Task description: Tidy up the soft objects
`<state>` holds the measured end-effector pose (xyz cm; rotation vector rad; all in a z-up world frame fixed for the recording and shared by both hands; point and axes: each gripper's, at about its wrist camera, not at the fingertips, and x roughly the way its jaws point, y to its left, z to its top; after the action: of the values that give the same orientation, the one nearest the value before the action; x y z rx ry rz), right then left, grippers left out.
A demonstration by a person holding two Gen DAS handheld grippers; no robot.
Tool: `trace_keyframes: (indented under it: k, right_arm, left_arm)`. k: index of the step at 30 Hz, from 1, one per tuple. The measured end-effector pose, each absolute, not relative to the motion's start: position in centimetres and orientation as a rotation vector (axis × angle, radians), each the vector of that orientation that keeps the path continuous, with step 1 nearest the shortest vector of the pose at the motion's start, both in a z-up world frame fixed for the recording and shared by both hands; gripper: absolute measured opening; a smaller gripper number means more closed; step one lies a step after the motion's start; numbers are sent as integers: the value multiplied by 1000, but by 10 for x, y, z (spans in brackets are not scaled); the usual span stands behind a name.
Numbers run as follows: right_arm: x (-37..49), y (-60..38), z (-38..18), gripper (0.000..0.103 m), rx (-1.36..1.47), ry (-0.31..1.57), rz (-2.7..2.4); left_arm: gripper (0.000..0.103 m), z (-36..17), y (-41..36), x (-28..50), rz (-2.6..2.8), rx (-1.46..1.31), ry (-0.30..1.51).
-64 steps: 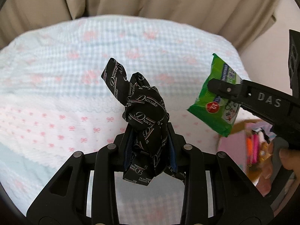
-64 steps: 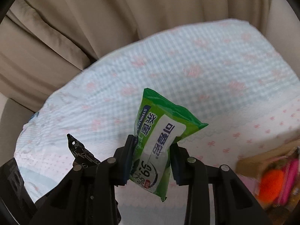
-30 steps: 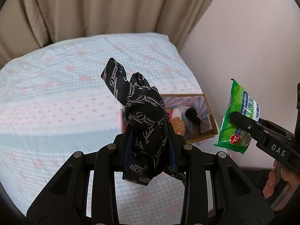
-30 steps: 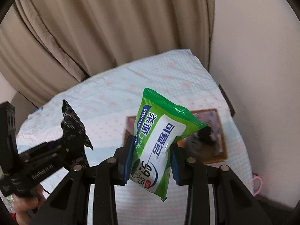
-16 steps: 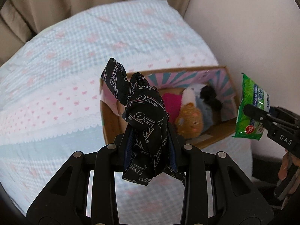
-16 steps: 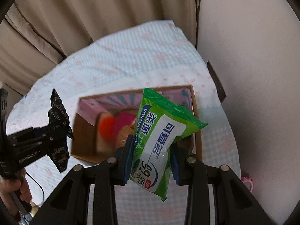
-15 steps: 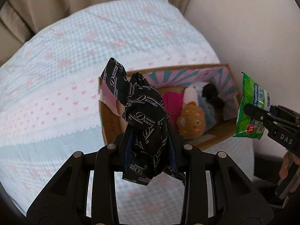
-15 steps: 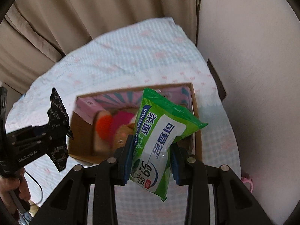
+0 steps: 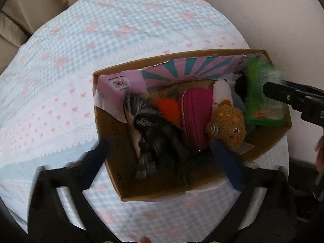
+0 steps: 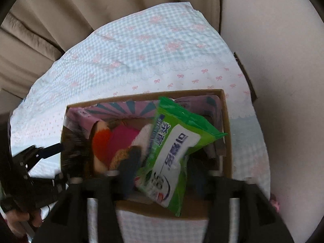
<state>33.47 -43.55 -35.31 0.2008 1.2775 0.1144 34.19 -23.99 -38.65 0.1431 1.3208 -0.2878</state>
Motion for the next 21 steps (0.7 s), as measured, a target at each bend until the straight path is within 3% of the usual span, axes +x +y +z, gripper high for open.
trace_keyframes:
  k: [2,3,12,21]
  right_arm:
    - [336,-437,-351,95,212,1270,100]
    - [336,-436,-350,98,212,1266,93]
    - [326,-432,-330,98,221,1214,60]
    - [295,-413,-276,98,203,1137,55]
  left_arm:
    - [103,-386,-240,340,-287,161,1328]
    - [103,-386,-240,339,-287,170,1330]
    - [103,-363,-231,326,-290,140,1302]
    - [103,-297,-213,295,-297,103,1201]
